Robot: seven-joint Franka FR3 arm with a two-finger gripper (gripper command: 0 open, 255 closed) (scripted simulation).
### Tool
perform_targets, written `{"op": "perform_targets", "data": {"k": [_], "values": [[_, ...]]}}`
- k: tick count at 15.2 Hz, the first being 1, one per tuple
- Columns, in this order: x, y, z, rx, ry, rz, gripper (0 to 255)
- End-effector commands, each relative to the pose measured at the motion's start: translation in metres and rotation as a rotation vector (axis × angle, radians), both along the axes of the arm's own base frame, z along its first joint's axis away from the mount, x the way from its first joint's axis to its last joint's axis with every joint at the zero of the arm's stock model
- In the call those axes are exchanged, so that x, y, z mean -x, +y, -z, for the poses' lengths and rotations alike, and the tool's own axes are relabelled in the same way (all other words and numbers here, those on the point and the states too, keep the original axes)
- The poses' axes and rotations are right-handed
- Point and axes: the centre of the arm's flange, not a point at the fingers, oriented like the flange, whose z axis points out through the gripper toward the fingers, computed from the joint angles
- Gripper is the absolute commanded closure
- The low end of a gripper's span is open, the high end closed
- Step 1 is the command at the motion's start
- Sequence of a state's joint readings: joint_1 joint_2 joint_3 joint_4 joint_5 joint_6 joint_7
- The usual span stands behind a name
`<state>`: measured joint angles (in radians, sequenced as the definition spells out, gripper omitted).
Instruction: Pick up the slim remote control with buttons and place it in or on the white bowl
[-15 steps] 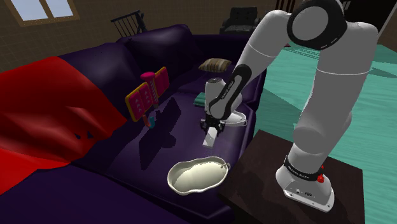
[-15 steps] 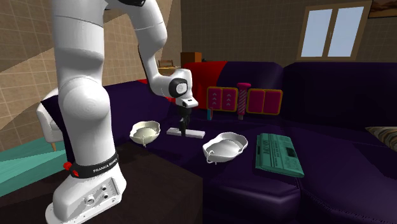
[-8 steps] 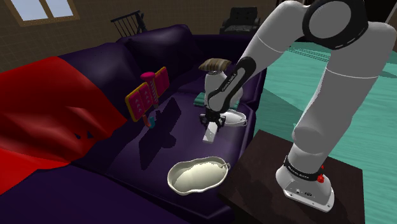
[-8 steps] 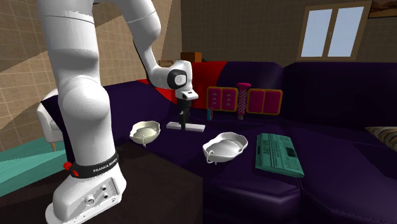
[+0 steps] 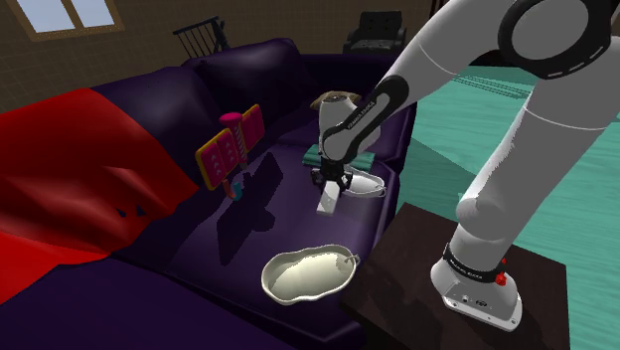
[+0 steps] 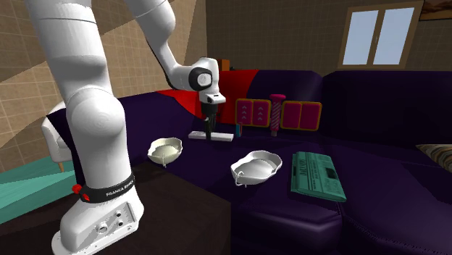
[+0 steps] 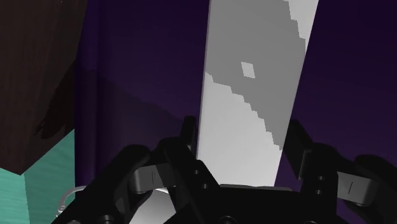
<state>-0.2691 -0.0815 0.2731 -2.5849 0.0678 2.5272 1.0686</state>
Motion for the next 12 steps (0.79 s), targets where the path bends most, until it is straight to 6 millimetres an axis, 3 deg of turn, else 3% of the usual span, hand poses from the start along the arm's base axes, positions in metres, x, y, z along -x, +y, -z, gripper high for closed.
{"op": "perform_targets", "data": {"k": [1, 2, 12], "values": [[0.001, 0.000, -0.011, 0.000, 0.000, 0.000, 255], [0.001, 0.000, -0.016, 0.000, 0.000, 0.000, 255], [-0.012, -0.132, -0.019, 0.000, 0.000, 0.000, 255]]}}
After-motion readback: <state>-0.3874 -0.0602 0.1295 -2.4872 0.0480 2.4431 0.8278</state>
